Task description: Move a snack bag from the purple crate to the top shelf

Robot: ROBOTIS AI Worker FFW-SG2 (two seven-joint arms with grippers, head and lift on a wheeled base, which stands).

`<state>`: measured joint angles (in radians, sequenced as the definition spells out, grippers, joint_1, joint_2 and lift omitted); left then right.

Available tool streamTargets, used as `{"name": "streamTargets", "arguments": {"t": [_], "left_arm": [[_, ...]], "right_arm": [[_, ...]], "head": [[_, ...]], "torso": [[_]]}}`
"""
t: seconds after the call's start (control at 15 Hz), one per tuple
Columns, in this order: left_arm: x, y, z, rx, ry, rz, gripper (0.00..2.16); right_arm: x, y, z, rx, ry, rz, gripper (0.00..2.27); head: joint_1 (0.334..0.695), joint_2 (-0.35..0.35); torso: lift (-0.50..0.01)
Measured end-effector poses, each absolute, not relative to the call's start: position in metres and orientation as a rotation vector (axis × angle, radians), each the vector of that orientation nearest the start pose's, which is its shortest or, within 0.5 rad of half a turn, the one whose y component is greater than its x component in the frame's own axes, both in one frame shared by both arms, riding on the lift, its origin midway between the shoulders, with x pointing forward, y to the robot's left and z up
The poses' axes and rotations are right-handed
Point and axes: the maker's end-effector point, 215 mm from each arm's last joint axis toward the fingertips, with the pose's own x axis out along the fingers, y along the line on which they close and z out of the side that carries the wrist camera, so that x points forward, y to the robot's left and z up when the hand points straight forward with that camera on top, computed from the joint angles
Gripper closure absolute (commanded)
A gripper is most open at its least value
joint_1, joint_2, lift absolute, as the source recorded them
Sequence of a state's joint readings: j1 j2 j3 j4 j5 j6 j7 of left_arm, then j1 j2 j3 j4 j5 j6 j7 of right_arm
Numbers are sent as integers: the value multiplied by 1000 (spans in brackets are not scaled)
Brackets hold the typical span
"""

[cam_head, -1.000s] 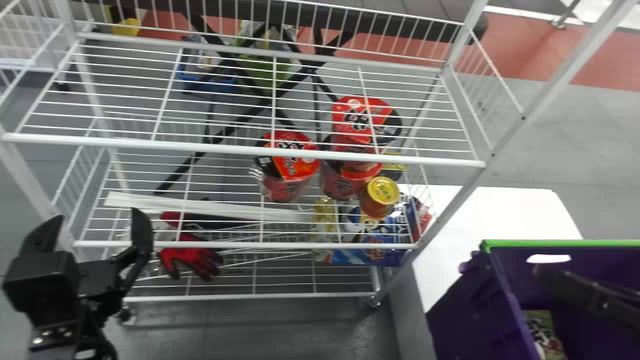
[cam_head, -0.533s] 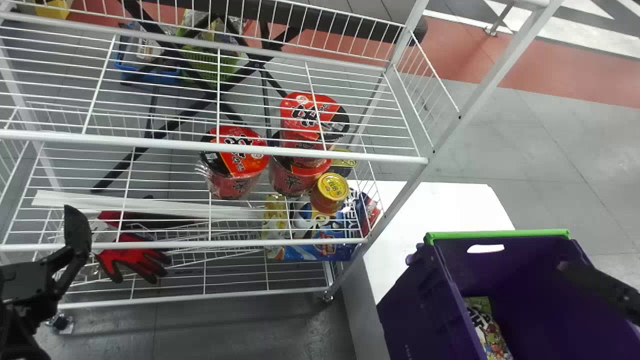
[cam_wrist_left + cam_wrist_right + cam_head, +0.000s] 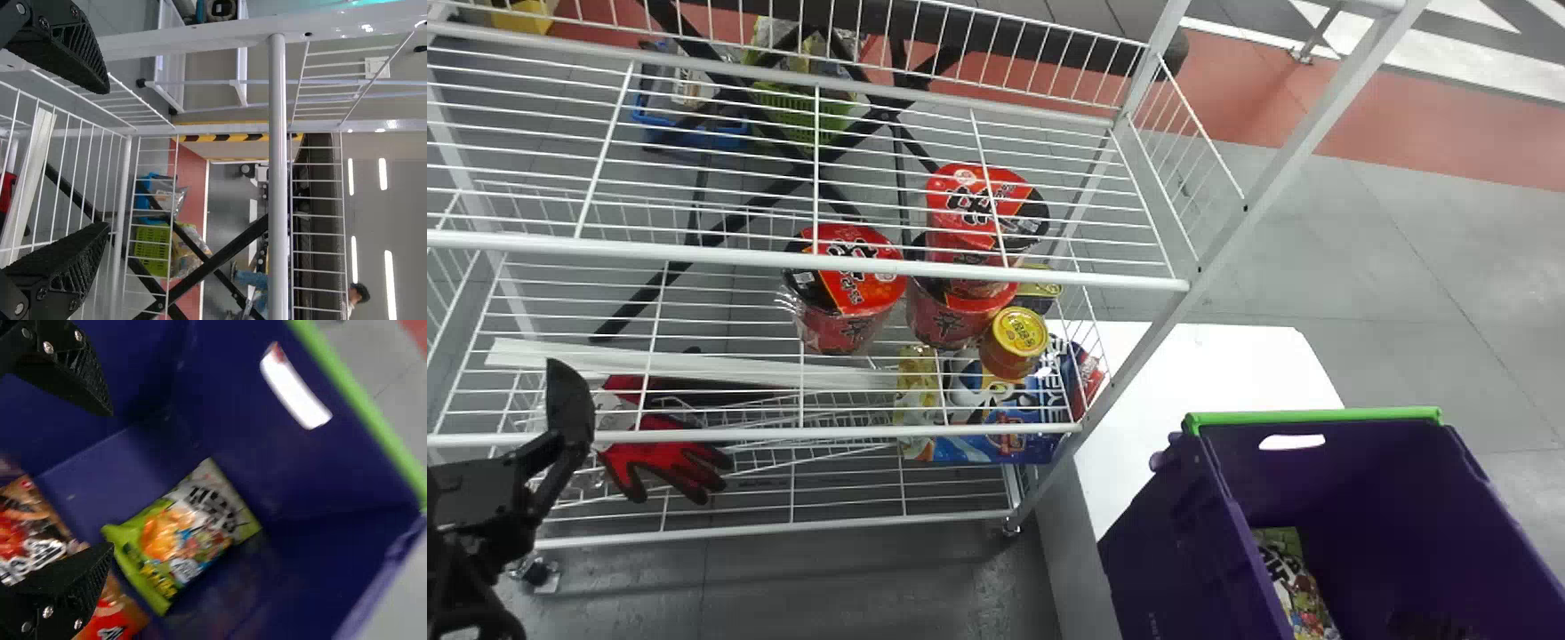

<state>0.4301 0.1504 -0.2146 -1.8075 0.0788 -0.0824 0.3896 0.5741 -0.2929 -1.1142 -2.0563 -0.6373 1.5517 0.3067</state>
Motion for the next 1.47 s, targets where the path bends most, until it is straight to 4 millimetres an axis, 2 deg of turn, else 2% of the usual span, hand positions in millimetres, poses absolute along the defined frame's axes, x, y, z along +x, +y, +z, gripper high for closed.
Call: {"name": "streamTargets", "arguments": {"t": [0.27,0.4,0.87,1.07,1.47], "left_arm": [[440,218,-417,-2,114,149,103],[441,218,-417,-4,108,147,103],[444,228,-413,0,93,162,100],[445,231,-410,-13,74,168,100],[446,233,-408,-18,61,169,100]], "right_arm": [[133,-579,-502,562,1195,-456,124],[128,-582,-518,550,1252,-469,124],[94,-611,-542,430,1427,-536,124],[84,-610,-554,422,1499,-508,130],[44,-602,-588,302,1706,-507,130]], "head": [[695,-350],[695,-350],[695,-350],[695,-350],[695,-350]], "torso": [[-455],[-455],[-455],[-455],[-455]]}}
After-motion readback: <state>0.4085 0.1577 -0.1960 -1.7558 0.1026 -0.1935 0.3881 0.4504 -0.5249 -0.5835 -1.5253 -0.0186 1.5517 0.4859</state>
